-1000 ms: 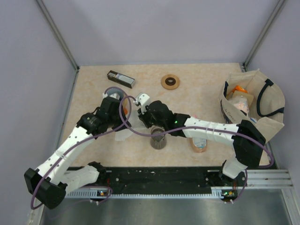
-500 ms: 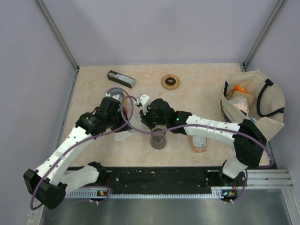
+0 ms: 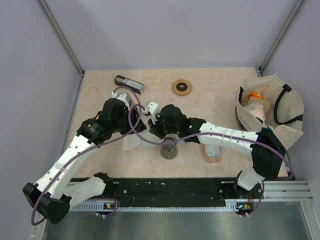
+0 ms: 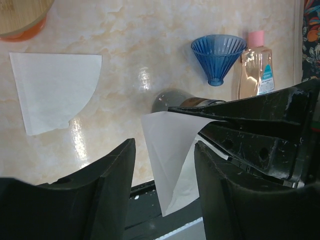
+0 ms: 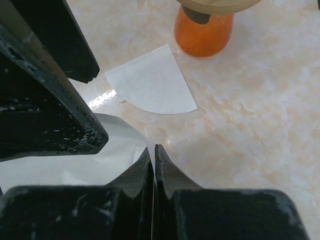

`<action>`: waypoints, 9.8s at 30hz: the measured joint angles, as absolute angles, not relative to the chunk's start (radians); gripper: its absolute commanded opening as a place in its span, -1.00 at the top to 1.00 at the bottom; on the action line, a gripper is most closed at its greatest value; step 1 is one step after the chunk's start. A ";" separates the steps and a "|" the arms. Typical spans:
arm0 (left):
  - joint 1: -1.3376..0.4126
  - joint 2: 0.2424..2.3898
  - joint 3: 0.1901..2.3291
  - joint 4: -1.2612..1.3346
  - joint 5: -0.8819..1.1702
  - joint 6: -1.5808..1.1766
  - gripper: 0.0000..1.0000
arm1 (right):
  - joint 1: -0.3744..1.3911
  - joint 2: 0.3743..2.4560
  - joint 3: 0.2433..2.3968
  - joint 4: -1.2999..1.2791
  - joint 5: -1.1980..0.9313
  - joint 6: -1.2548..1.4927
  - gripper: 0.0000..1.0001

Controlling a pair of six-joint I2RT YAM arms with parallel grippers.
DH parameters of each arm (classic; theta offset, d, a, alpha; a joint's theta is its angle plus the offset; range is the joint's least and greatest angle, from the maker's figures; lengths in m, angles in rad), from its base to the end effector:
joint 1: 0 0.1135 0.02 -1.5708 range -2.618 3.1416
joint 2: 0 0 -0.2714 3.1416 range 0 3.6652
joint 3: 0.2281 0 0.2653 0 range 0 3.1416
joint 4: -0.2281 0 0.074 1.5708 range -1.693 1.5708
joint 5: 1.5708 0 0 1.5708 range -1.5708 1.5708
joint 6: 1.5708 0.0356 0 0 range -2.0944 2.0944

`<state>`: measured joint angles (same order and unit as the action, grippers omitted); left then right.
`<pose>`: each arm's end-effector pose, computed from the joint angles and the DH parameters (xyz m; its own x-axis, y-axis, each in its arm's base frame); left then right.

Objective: Place the coffee filter in the dripper

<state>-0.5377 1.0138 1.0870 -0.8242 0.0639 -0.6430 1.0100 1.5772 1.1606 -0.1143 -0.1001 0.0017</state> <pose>0.1792 -0.1095 0.3479 -0.7995 -0.2199 -0.5589 0.0897 0.8764 -0.4732 0.1973 0.3209 0.2798 -0.2708 -0.4280 -0.8623 -0.8880 0.4570 0.0521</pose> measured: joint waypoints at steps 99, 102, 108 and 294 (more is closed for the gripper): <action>-0.076 1.287 1.577 -0.834 0.031 -0.493 -0.65 | 0.925 1.166 1.053 0.062 0.361 0.056 -0.98; -0.078 1.304 1.595 -0.830 0.080 -0.476 -0.40 | 0.925 1.166 1.053 0.061 0.362 0.055 -0.98; -0.104 1.416 1.615 -0.836 0.137 -0.442 0.10 | 0.925 1.166 1.053 0.060 0.370 0.052 -0.98; -0.174 0.592 0.762 -0.832 0.116 -0.627 -0.98 | 0.760 1.115 0.918 -0.372 0.336 0.442 -0.98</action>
<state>-0.1741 0.5922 0.7616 -0.8322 0.1158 -0.6270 0.7605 1.1152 0.9184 -0.3721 0.3363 0.4416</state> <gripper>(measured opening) 0.990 0.990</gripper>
